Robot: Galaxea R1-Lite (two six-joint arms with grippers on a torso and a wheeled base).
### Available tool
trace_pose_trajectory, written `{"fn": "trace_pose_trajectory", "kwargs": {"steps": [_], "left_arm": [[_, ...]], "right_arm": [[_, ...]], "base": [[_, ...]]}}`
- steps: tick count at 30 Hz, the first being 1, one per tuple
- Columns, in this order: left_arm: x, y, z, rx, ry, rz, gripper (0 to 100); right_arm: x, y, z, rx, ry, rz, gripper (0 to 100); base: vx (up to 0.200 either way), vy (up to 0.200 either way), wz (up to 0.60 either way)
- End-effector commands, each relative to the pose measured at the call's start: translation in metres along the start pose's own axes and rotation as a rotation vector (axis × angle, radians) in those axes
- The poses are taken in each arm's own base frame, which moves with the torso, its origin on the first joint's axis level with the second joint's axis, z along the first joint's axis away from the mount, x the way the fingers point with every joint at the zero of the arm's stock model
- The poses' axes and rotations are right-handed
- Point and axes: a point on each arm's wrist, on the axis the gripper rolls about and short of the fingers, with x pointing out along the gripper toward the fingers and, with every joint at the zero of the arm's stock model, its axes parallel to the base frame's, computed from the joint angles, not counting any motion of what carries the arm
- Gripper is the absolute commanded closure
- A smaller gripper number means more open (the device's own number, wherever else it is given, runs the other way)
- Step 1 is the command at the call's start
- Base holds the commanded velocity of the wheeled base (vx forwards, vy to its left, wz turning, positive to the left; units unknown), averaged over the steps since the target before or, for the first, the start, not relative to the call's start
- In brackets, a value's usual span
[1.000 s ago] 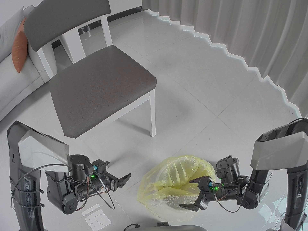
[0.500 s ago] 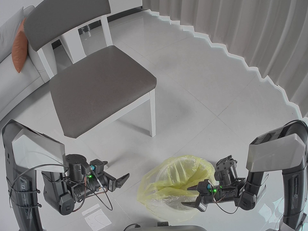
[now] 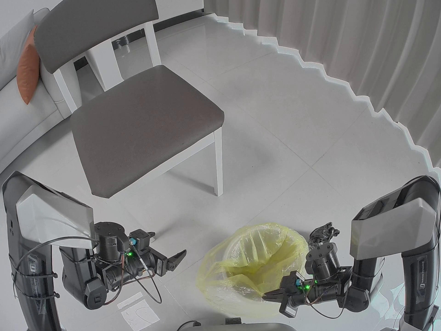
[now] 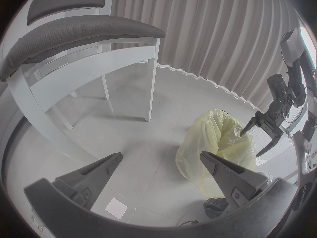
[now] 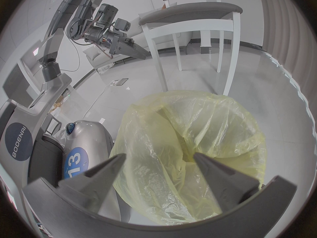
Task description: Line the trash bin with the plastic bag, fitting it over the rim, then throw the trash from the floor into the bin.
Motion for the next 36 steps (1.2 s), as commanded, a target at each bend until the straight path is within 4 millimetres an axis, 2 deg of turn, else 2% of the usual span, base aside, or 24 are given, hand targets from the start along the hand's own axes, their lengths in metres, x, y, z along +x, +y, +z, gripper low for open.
{"fn": "trace_pose_trajectory", "kwargs": {"steps": [1,6,16,35,36], "left_arm": [[0.0,0.0,0.002,0.003,-0.018,0.001,0],[-0.001,-0.001,0.002,0.003,-0.015,-0.001,0],[-0.003,-0.001,0.004,0.005,-0.021,-0.001,0],[-0.007,-0.007,0.015,0.02,-0.067,-0.013,0],[-0.008,-0.007,0.016,0.022,-0.07,-0.014,0]], "right_arm": [[-0.001,0.01,-0.002,-0.011,0.012,0.026,100],[0.0,0.012,-0.005,-0.01,0.024,0.034,100],[0.011,0.022,-0.029,0.027,0.122,0.091,100],[0.012,0.022,-0.031,0.041,0.16,0.107,100],[0.012,0.022,-0.03,0.04,0.157,0.106,0]], "base": [[0.0,0.0,0.0],[0.0,0.0,0.0],[0.0,0.0,0.0],[0.0,0.0,0.0],[0.0,0.0,0.0]]}}
